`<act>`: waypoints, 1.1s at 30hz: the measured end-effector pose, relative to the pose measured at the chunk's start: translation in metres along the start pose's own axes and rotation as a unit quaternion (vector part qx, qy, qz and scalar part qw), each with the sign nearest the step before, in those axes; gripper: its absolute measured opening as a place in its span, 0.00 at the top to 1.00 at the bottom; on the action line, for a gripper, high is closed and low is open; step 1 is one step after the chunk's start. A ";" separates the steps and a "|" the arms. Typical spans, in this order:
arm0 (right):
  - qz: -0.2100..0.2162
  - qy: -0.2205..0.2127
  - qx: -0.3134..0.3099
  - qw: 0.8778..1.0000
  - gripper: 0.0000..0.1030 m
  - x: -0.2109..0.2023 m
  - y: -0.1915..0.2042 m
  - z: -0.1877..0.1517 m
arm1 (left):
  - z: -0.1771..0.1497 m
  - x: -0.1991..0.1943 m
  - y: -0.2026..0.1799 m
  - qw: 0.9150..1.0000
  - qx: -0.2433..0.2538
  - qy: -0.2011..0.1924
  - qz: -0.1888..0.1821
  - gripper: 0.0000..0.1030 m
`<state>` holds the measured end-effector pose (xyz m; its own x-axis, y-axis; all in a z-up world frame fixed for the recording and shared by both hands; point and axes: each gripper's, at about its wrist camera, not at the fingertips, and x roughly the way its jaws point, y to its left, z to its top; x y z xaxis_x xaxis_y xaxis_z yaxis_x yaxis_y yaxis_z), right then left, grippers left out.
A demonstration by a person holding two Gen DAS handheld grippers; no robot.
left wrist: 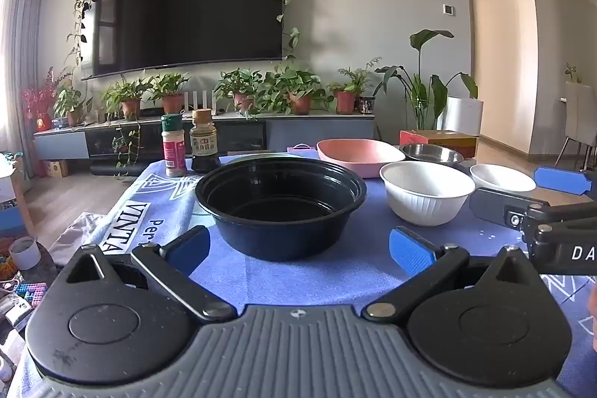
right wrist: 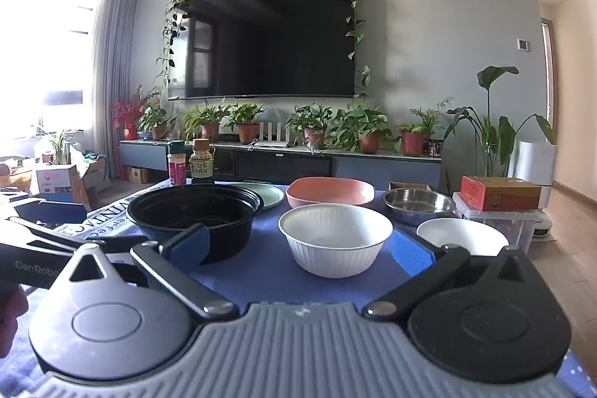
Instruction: Organize plates and bowls
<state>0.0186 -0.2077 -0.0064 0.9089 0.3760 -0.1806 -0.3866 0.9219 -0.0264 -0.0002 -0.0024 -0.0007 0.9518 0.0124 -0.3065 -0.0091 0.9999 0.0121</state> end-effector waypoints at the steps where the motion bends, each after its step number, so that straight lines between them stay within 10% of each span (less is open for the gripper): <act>1: 0.000 -0.002 0.000 1.000 0.13 0.000 0.000 0.000 | 0.002 0.006 0.002 1.000 -0.005 0.011 -0.003 0.00; 33: -0.001 -0.005 -0.003 1.000 0.13 -0.002 0.002 0.000 | 0.000 0.002 0.004 1.000 -0.008 0.003 -0.009 0.00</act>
<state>0.0162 -0.2070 -0.0066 0.9108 0.3760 -0.1703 -0.3866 0.9217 -0.0325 0.0014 0.0011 -0.0009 0.9502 -0.0066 -0.3116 0.0039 0.9999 -0.0093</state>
